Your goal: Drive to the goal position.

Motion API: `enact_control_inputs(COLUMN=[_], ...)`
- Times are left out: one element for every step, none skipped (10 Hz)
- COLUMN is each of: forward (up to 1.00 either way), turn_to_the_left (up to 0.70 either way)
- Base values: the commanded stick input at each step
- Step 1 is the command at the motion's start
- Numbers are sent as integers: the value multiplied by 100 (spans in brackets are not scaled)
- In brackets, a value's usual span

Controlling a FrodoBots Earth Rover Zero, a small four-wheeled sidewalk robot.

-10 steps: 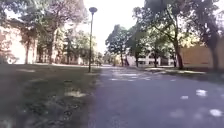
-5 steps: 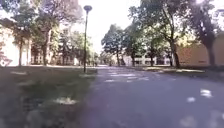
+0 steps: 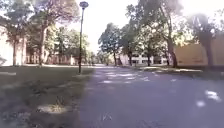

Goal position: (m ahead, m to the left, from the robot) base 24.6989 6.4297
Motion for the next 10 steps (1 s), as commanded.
enact_control_inputs(forward=[70,70,70,70,70,70,70,70,70,70], turn_to_the_left=[-14,-14,-14,-14,-14,-14,-14,-14,-14,-14])
